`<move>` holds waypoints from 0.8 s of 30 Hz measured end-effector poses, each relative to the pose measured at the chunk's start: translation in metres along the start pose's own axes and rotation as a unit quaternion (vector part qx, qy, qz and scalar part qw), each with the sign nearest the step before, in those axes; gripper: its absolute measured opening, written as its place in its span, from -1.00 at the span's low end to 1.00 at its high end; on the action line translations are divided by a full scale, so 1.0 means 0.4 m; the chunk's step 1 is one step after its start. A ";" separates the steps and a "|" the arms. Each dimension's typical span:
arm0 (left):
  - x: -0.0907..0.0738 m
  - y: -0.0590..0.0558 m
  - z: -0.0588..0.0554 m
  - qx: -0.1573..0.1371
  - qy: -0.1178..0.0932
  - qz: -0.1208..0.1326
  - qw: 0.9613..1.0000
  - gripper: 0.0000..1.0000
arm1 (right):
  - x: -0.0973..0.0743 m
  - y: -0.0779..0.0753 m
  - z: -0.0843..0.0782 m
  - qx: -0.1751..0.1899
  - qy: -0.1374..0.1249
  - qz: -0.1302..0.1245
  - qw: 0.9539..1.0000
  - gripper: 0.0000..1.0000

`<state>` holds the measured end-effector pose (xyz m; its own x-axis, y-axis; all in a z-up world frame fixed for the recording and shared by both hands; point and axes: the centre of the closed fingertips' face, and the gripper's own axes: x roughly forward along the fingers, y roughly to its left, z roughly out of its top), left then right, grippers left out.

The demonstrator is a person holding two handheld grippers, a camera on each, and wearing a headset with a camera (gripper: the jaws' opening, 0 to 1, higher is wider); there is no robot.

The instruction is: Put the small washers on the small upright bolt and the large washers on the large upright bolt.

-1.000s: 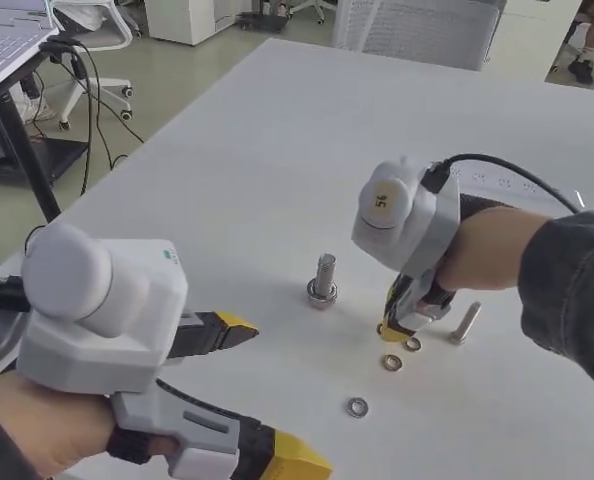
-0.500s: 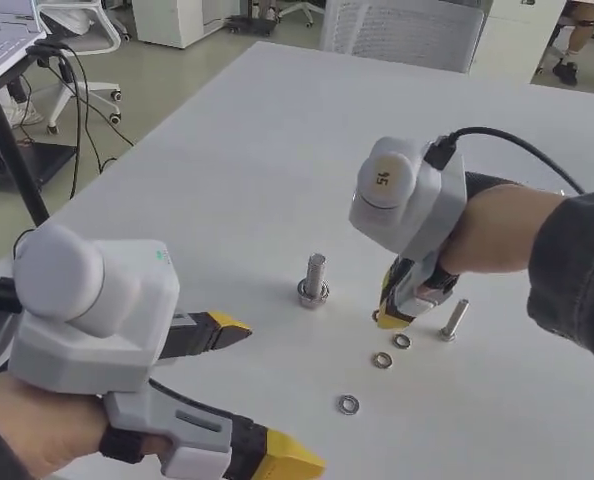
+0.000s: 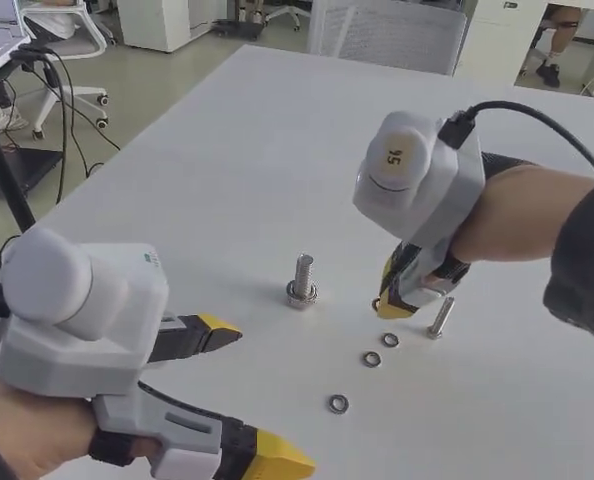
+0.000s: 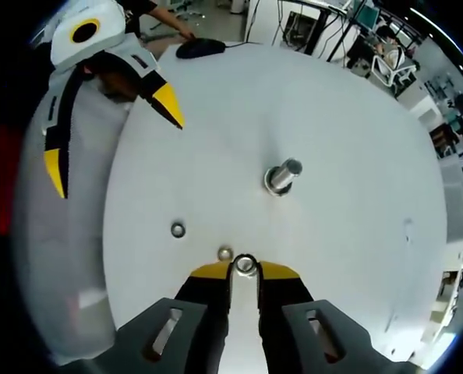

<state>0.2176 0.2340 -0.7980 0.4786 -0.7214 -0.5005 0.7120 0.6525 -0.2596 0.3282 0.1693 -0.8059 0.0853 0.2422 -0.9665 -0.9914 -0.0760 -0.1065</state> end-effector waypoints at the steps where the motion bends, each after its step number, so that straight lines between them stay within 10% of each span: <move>1: 0.000 0.000 0.000 0.000 0.000 0.000 1.000 0.76 | -0.006 0.003 0.000 0.000 -0.001 0.000 1.000 -0.74; 24: 0.000 -0.008 -0.001 0.004 0.002 -0.007 1.000 0.76 | -0.084 0.011 -0.081 0.024 -0.001 -0.019 1.000 -0.74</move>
<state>0.2152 0.2321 -0.7977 0.4668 -0.7292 -0.5004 0.7224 0.6408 -0.2599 0.3241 0.1295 -0.7813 0.1238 0.2454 -0.9615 -0.9910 -0.0198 -0.1326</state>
